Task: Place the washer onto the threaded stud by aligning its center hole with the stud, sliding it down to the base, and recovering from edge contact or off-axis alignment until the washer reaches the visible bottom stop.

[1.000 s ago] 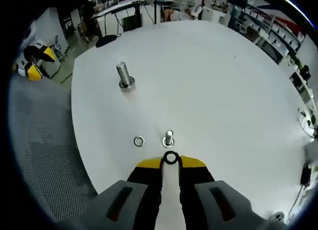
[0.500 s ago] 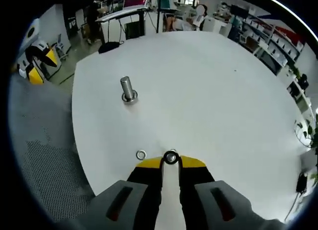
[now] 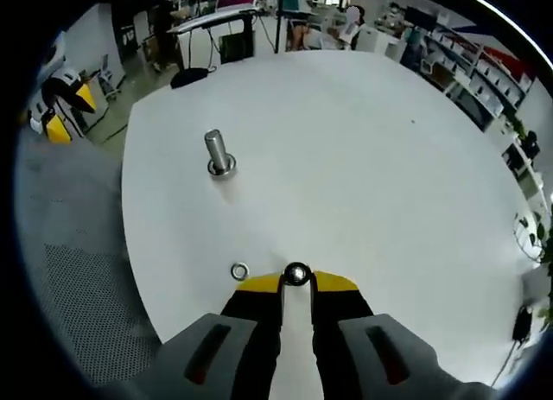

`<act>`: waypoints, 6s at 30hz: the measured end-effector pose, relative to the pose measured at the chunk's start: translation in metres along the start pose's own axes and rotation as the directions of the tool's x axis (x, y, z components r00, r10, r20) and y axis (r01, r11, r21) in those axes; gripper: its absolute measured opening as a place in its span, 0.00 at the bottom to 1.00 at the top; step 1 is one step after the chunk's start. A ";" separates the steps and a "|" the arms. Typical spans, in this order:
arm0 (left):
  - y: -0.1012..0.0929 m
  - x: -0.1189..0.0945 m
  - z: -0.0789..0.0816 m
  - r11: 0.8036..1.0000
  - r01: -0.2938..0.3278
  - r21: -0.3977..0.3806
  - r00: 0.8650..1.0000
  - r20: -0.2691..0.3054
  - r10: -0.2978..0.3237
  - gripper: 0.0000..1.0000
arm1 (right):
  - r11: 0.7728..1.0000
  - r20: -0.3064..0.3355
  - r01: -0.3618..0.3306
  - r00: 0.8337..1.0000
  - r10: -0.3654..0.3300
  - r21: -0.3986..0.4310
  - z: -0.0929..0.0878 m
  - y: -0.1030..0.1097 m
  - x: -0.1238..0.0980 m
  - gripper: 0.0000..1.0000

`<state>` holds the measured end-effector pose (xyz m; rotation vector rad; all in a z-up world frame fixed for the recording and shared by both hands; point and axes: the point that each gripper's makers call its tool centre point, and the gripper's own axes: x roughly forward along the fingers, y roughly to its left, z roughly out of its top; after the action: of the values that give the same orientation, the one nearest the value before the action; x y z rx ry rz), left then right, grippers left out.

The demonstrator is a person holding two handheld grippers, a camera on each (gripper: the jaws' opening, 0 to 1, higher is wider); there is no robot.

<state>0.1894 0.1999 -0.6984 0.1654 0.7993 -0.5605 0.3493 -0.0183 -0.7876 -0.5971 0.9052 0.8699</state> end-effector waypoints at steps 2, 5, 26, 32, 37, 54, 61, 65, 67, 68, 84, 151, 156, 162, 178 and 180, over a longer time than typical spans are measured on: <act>0.000 0.000 0.000 1.000 0.000 -0.001 1.000 -0.001 0.000 0.27 | 1.000 -0.005 -0.001 1.000 0.000 -0.007 -0.001 0.000 0.002 0.13; 0.000 0.000 -0.001 1.000 -0.001 0.000 1.000 -0.004 0.001 0.27 | 1.000 -0.013 -0.007 1.000 0.007 -0.012 -0.001 0.001 0.005 0.13; 0.002 0.001 0.000 1.000 -0.008 -0.012 1.000 -0.004 0.008 0.26 | 0.999 -0.089 -0.050 0.995 0.050 0.001 -0.022 0.008 0.033 0.14; 0.000 0.001 -0.002 1.000 -0.003 -0.011 1.000 -0.015 0.003 0.26 | 0.999 -0.075 -0.044 0.996 0.044 -0.004 -0.021 0.008 0.034 0.14; -0.001 0.002 -0.004 1.000 0.001 -0.007 1.000 -0.022 -0.001 0.26 | 0.999 -0.079 -0.033 0.996 0.032 -0.015 -0.022 0.007 0.035 0.15; 0.000 0.000 0.001 1.000 -0.004 -0.005 1.000 0.003 0.004 0.26 | 0.995 -0.072 -0.013 0.997 0.020 0.104 -0.042 0.008 0.009 0.18; 0.002 -0.001 0.003 1.000 -0.014 -0.011 1.000 0.015 0.014 0.26 | 0.991 -0.076 -0.067 0.994 0.077 0.120 -0.044 0.037 0.015 0.23; 0.003 -0.001 0.003 1.000 -0.014 -0.014 1.000 0.013 0.014 0.27 | 0.992 -0.085 -0.091 0.991 0.099 0.089 -0.041 0.053 0.021 0.23; 0.003 -0.001 0.002 1.000 -0.014 -0.013 1.000 0.011 0.014 0.27 | 0.992 -0.089 -0.104 0.990 0.110 0.071 -0.037 0.059 0.024 0.24; 0.003 -0.001 0.002 1.000 -0.017 -0.013 1.000 0.012 0.017 0.27 | 0.993 -0.095 -0.106 0.989 0.110 0.045 -0.035 0.059 0.027 0.24; 0.002 0.000 0.001 1.000 -0.003 -0.004 1.000 0.007 0.003 0.26 | 0.984 -0.131 -0.154 0.981 0.142 -0.086 -0.020 0.058 0.041 0.18; 0.004 -0.003 0.005 1.000 -0.016 -0.009 0.999 0.034 0.016 0.25 | 0.987 0.035 -0.150 0.988 0.148 0.063 0.037 0.068 0.021 0.13; 0.000 0.000 0.003 1.000 -0.001 0.005 1.000 0.016 0.001 0.25 | 0.990 0.061 -0.115 0.992 0.110 0.077 0.047 0.056 0.011 0.13; 0.001 -0.002 0.004 1.000 -0.003 -0.001 1.000 0.021 0.003 0.25 | 0.994 0.077 -0.084 0.994 0.078 0.072 0.047 0.038 0.002 0.13; 0.002 -0.002 0.003 1.000 -0.009 -0.007 1.000 0.021 0.009 0.25 | 0.991 0.128 -0.023 0.992 0.005 0.136 0.037 0.006 -0.021 0.13; 0.002 -0.003 0.004 1.000 -0.009 -0.010 1.000 0.024 0.010 0.25 | 0.990 0.140 -0.019 0.990 -0.001 0.138 0.038 0.003 -0.025 0.13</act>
<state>0.1915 0.2013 -0.6941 0.1527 0.7774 -0.5485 0.3549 0.0022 -0.7475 -0.4065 0.8336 0.8383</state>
